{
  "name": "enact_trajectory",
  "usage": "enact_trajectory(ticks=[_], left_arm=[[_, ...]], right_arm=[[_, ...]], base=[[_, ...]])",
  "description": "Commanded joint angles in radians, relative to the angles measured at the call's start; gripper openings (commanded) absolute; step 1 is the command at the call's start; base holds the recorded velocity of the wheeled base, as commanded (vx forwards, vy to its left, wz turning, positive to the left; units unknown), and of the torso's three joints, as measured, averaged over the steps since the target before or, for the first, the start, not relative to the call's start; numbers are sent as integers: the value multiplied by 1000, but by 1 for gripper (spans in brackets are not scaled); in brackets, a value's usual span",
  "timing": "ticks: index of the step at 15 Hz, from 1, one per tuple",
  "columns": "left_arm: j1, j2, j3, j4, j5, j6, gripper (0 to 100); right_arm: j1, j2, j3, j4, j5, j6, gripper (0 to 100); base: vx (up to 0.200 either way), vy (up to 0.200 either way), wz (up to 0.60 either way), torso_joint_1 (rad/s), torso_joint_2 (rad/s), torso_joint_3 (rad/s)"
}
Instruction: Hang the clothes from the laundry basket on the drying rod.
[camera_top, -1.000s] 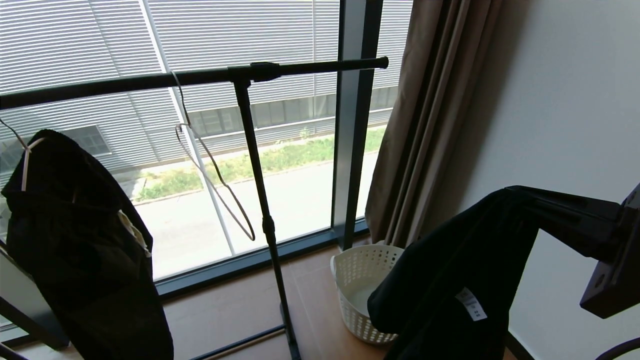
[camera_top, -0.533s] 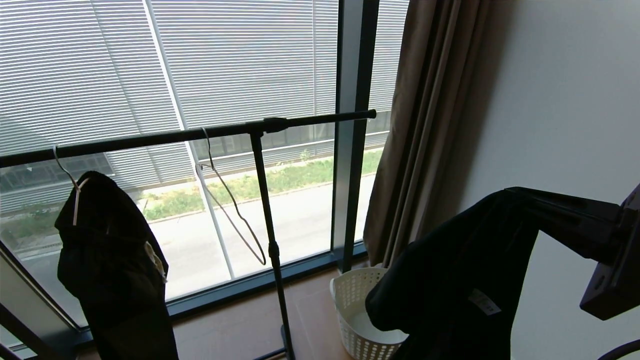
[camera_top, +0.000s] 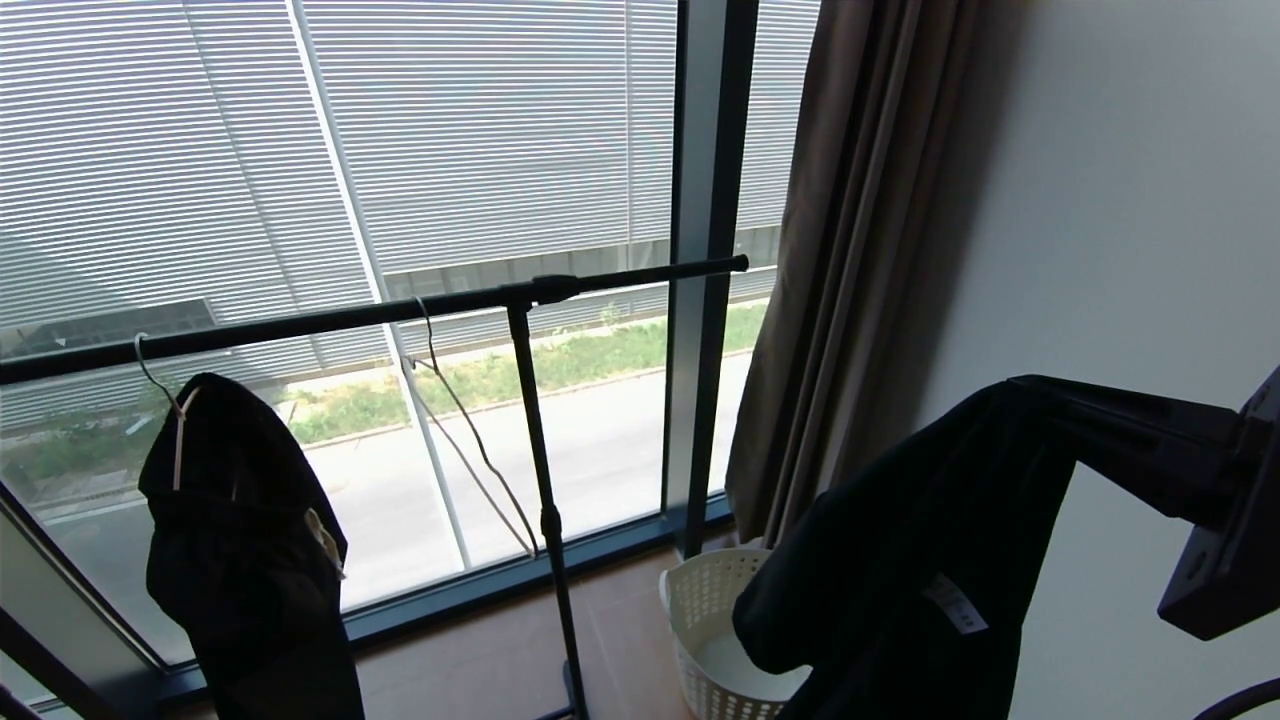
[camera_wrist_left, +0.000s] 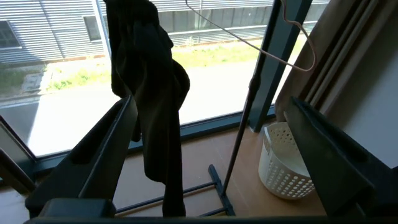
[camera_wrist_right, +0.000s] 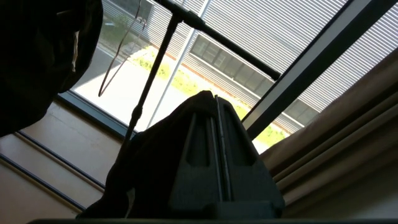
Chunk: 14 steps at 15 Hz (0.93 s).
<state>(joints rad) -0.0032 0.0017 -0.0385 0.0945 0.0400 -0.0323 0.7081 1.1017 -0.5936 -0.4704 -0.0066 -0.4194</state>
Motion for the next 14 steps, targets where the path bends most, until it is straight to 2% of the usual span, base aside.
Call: enact_trajectory(ticks=[1,4,13,14], left_arm=[[0,0,-1,1,0,2,100],[0,0,-1,1,-2,2,100],[0,0,0,1,-2,14,100],[0,0,0,1,-2,17,100]], right_arm=[[1,3,2,-1,0,-2,0],[1,3,0,-2,0,-2,0],[1,6,5,-1,-1,-2,0],[1,6,8,-1,0,-2,0]], base=[[0,0,0,159,-354,-198],[0,0,0,28,-63,-36],[0,0,600,6,-1,2],[0,0,0,0,0,0]])
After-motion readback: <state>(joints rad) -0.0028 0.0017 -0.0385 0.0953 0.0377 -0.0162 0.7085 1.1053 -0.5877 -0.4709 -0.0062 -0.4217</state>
